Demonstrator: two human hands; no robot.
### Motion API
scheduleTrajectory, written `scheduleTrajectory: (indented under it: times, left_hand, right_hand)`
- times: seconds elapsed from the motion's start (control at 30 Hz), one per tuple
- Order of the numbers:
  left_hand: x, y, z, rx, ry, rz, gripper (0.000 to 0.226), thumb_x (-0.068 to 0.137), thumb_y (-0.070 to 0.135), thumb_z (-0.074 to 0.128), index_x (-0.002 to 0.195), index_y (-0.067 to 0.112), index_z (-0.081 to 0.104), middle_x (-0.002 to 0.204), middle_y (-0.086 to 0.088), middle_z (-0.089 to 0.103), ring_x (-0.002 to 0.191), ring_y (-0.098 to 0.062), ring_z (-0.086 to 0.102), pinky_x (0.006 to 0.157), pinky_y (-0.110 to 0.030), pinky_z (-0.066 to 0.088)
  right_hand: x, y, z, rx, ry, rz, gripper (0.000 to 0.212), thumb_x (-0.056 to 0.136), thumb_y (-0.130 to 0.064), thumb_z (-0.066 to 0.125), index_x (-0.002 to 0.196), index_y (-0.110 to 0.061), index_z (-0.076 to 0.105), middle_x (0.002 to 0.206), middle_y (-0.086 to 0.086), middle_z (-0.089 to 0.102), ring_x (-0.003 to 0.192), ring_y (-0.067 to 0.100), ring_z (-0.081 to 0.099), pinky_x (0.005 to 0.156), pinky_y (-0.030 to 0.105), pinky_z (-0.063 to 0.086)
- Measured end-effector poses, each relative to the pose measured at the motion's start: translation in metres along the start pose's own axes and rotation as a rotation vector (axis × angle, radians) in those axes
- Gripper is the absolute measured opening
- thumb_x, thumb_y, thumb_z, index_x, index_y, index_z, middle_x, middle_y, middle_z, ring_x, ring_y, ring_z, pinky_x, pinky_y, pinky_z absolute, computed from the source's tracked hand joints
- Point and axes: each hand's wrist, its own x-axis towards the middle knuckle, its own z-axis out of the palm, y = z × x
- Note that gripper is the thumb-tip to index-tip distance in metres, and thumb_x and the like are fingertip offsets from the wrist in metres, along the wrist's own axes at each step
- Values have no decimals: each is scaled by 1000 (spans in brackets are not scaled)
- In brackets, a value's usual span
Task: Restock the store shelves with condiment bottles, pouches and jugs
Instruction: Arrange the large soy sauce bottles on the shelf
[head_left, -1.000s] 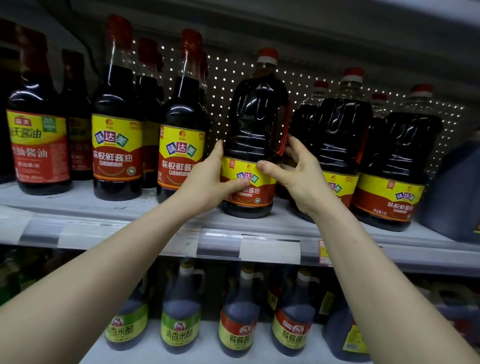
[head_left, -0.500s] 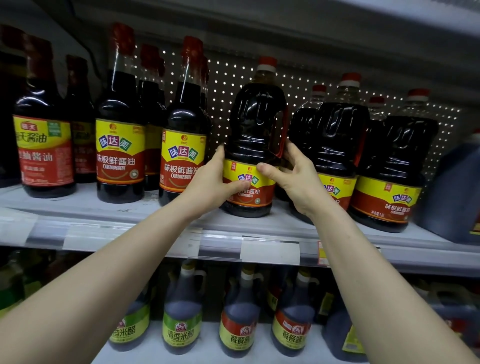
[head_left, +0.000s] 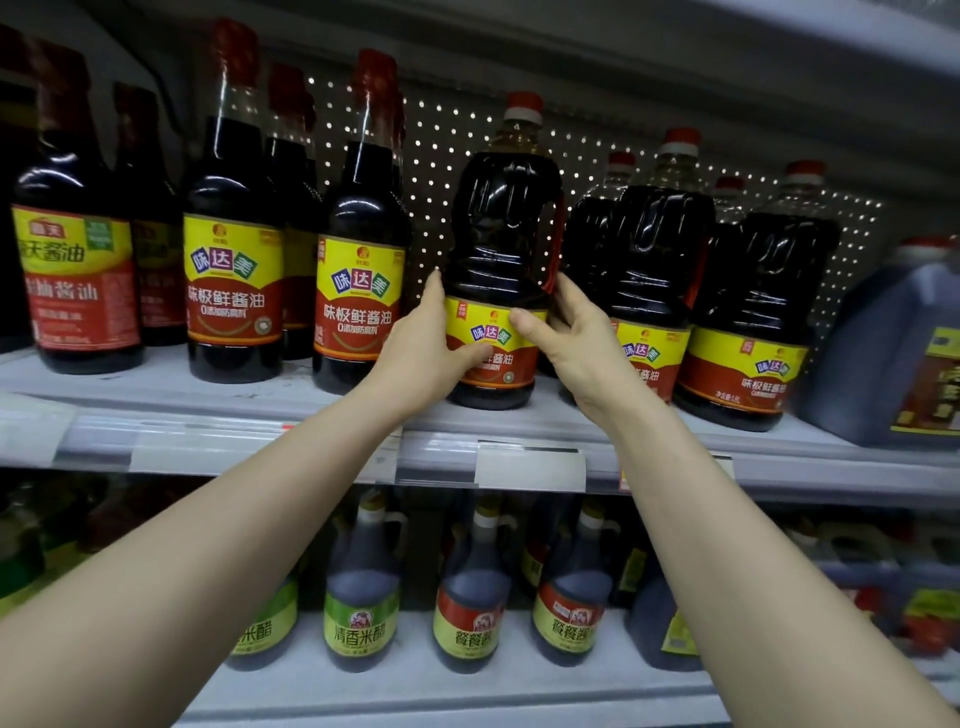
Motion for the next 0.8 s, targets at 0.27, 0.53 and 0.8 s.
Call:
scheduleTrajectory:
  times: [0.27,0.53,0.8]
  left_hand:
    - [-25,15,13,49,256,122,76,86,23,75,151,18,34,145,-3,41,129,-17,46,105,-33,43]
    - [-58,39,48,-83,204,182,58,86,17,75,138,19,51,127,3,50,109,-10,57,94,-20,51]
    - [-125,83,142,-178,69,118,58,87,15,73,140,19,50,129,-1,55,112,-8,58,92,-19,52]
  right_hand:
    - [-34,-12,-6,-117,53,-47,67,97,-14,66,156,-22,36,157,-5,42,143,16,42,112,33,44]
    - [-87,-12,-38,-112,49,-64,64,95,-6,66,153,-16,40,152,-7,45,139,14,46,108,20,43]
    - [-171,21,-129,-157,3,-29,55,96,-5,65,147,-19,49,148,-3,53,137,12,49,111,33,46]
